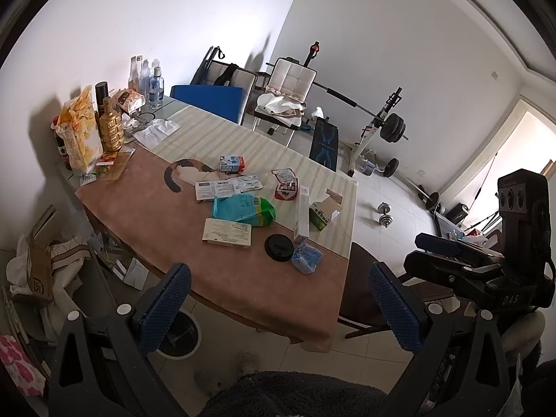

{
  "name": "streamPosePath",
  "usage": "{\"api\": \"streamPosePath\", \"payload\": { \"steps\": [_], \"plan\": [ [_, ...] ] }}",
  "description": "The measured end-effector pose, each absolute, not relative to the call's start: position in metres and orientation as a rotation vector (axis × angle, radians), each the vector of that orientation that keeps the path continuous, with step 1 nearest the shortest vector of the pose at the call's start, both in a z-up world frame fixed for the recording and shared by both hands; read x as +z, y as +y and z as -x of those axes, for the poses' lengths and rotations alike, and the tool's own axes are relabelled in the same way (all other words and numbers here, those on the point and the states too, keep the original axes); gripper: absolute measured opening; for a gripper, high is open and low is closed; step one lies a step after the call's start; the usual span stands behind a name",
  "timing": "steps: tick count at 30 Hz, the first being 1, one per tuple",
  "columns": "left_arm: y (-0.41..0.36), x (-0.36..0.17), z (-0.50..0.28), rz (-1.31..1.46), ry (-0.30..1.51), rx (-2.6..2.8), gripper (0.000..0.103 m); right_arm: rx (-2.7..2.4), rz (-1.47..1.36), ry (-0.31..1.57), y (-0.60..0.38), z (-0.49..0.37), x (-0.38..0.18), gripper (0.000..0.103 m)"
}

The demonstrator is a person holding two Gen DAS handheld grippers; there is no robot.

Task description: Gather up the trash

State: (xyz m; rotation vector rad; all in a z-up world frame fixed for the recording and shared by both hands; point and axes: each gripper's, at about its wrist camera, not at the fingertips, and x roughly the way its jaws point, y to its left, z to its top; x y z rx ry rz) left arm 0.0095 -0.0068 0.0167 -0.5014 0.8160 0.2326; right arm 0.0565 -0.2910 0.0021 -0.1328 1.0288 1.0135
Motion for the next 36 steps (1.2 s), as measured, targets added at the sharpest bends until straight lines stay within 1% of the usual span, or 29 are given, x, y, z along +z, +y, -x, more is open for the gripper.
{"api": "streamPosePath", "payload": {
  "steps": [30, 34, 36],
  "plan": [
    [-0.011, 0.02, -0.012, 0.494, 0.817, 0.244, 0.103, 1.012, 0.123, 1.032, -0.29, -0.056, 0.001, 0.103],
    [-0.01, 0.011, -0.028, 0.382, 0.873, 0.451, 0.103, 0.934, 0.096, 1.043, -0.285, -0.059, -0.002, 0.103],
    [-0.01, -0.002, -0.039, 0.315, 0.904, 0.542, 0.103, 0.859, 0.087, 1.052, -0.283, -0.066, -0.011, 0.103]
  ]
}}
